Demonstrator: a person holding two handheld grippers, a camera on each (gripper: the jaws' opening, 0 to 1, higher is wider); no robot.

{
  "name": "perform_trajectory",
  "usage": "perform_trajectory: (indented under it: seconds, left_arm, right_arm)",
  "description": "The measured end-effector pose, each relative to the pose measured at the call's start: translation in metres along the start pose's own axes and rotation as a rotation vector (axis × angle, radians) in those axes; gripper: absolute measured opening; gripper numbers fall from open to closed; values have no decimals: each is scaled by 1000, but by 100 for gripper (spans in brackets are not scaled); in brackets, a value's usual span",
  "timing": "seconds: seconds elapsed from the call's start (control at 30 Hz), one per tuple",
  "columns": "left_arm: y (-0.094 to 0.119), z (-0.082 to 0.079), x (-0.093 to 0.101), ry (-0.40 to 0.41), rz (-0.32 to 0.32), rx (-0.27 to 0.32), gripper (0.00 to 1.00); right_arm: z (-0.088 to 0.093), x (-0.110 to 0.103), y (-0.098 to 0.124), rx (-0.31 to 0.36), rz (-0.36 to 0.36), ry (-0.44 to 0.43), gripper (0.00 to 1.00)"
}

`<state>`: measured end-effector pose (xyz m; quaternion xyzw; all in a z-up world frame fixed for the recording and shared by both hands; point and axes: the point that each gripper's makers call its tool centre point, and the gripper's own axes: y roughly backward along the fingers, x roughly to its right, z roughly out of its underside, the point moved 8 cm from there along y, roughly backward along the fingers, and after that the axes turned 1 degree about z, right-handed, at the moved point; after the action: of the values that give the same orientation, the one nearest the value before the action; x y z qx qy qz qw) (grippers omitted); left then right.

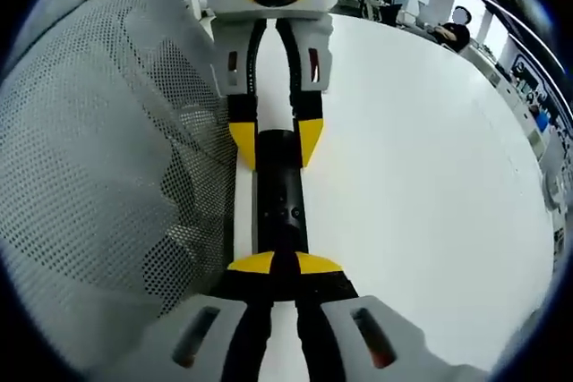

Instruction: Press the specified remote control buttons in sequence, fully releasing each button before pressing the next.

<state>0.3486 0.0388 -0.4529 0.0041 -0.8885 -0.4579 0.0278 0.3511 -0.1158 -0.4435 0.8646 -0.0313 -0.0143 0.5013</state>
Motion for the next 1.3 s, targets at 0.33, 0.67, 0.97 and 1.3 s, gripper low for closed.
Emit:
perform_trajectory:
  seconds: [0.33, 0.67, 0.97, 1.3]
  left_arm:
    - [0, 0, 0, -2, 2, -1, 24]
    - [0, -1, -1, -8, 1, -7, 24]
    - [0, -1, -1, -14, 1, -10, 24]
    - [0, 0, -1, -11, 3, -6, 24]
  right_arm:
    - [-4, 1, -1, -42, -29, 2, 7]
    - [-13, 2, -4, -141, -33, 14, 7]
    - [-5, -4, -1, -62, 22, -10, 7]
    - [-3, -5, 0, 17, 35, -98, 6]
